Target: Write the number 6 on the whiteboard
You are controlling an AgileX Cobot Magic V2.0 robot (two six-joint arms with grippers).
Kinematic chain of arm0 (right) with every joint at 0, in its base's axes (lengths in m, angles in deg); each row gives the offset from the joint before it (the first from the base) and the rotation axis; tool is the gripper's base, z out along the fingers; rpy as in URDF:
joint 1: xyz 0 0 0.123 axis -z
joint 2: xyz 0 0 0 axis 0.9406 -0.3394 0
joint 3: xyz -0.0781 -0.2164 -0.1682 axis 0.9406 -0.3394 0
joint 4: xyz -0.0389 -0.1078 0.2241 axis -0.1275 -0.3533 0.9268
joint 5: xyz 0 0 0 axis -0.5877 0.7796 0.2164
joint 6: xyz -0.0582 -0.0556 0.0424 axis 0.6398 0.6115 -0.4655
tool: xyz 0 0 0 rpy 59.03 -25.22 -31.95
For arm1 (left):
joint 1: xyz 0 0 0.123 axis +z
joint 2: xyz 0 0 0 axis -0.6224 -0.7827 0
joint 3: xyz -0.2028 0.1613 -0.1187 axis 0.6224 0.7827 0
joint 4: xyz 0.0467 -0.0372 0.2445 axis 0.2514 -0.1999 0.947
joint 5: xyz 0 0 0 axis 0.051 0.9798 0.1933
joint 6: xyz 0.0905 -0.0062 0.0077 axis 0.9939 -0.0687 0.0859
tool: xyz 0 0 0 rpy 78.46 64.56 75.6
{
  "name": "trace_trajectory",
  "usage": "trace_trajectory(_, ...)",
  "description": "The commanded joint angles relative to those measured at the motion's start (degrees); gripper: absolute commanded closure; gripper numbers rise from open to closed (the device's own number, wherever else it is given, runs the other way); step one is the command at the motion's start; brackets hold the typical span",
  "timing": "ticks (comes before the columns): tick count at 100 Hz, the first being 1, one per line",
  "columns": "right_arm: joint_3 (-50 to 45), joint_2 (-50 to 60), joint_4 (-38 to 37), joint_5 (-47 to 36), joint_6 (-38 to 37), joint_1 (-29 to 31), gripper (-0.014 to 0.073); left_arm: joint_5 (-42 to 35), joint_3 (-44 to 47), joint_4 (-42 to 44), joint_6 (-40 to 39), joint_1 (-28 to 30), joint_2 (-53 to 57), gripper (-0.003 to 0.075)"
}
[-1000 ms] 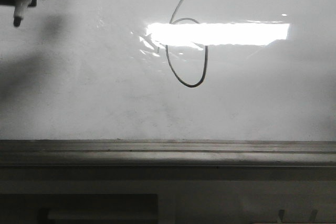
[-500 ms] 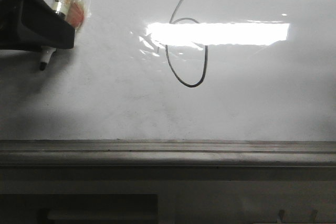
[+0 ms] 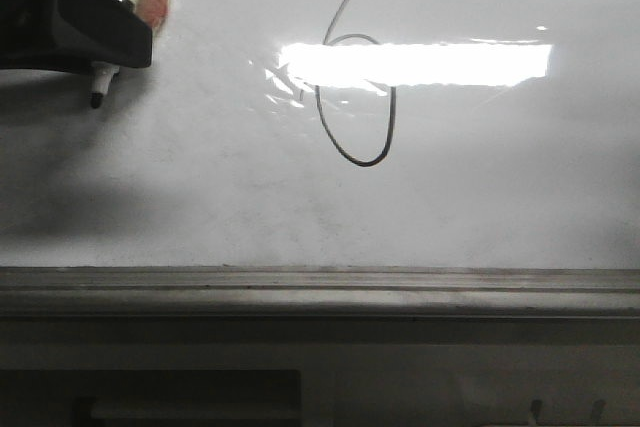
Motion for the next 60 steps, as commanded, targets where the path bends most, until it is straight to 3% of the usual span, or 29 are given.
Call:
trace_trajectory(1, 1.37, 0.47, 2.78, -2.23, 0.1, 0.37, 0.0218, 1.82, -1.81, 0.91, -0.38, 0.88, 0.05, 0.0662)
trace_trajectory(31, 1.37, 0.47, 2.78, -2.23, 0.1, 0.37, 0.0218, 2.61, -1.81, 0.91, -0.38, 1.24, 0.05, 0.0336)
trace_trajectory(47, 1.37, 0.47, 2.78, -2.23, 0.1, 0.37, 0.0218, 2.52, -1.81, 3.47, -0.03, 1.24, 0.05, 0.0223)
trace_trajectory(60, 1.37, 0.47, 2.78, -2.23, 0.1, 0.37, 0.0218, 2.52, -1.7, 5.01, 1.41, 1.24, 1.31, 0.0177)
